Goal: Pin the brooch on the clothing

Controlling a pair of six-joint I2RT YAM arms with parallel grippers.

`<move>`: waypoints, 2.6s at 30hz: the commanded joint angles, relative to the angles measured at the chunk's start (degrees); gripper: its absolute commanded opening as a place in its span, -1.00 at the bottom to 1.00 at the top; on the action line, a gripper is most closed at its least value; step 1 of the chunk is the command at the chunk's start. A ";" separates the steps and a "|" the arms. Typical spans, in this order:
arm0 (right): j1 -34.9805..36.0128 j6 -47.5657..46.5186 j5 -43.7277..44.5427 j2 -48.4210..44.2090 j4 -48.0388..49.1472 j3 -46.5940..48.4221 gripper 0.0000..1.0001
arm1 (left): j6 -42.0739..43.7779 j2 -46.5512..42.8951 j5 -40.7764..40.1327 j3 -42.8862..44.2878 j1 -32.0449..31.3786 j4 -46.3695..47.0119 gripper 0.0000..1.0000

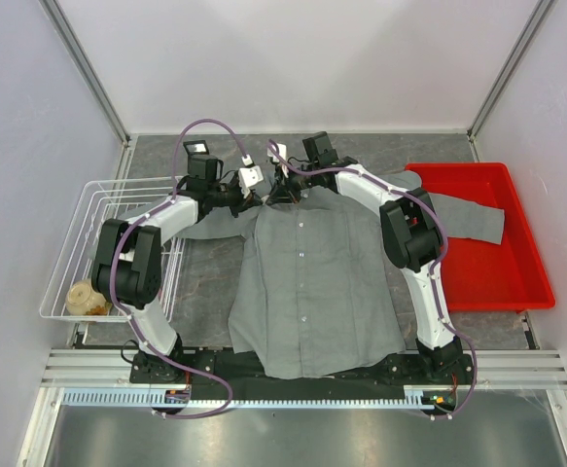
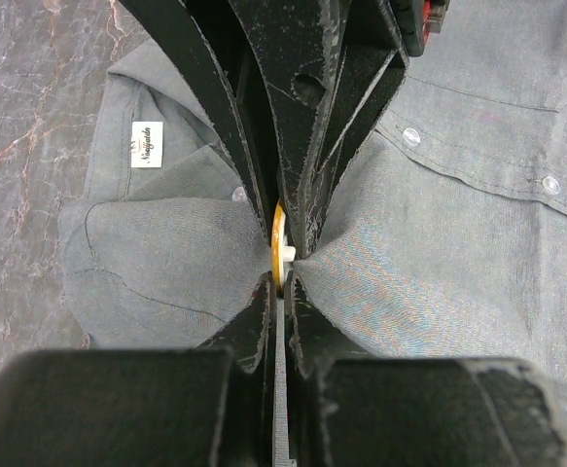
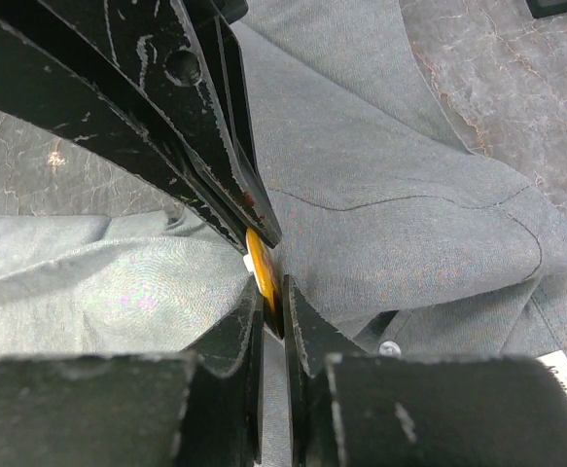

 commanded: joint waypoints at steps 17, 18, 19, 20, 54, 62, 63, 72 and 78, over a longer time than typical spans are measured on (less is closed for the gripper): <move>-4.15 14.08 -1.70 -3.69 30.48 -9.15 -0.57 | 1.22 -0.02 6.18 1.64 -0.24 -6.59 -0.96; -4.32 14.53 -1.79 -3.78 32.31 -9.51 -0.57 | 0.96 0.07 6.18 1.82 -0.15 -6.50 -0.96; -4.50 14.71 -1.88 -3.95 32.85 -9.77 -0.57 | 0.70 0.24 6.27 1.91 0.11 -6.59 -0.96; -4.59 14.71 -2.05 -4.13 33.12 -10.38 -0.56 | 0.35 0.42 6.10 2.17 0.12 -6.50 -0.96; -9.68 5.48 16.82 -5.53 -1.23 -1.25 0.73 | -8.36 4.81 -19.02 14.46 -4.44 -18.62 -0.96; -12.75 6.36 25.19 -4.57 -12.91 0.77 0.72 | -14.06 8.59 -32.24 22.03 -15.35 -29.51 -0.67; -13.11 6.62 25.45 -4.31 -13.63 1.03 0.72 | -16.60 8.68 -30.92 23.52 -15.53 -30.40 -0.54; -14.43 7.15 26.69 -3.87 -15.83 1.21 0.66 | -27.50 6.22 -21.77 25.99 -8.61 -31.64 -0.32; -14.08 9.78 27.91 -1.15 -16.10 2.88 0.35 | -33.40 10.52 -24.57 29.41 -4.19 -30.23 -0.39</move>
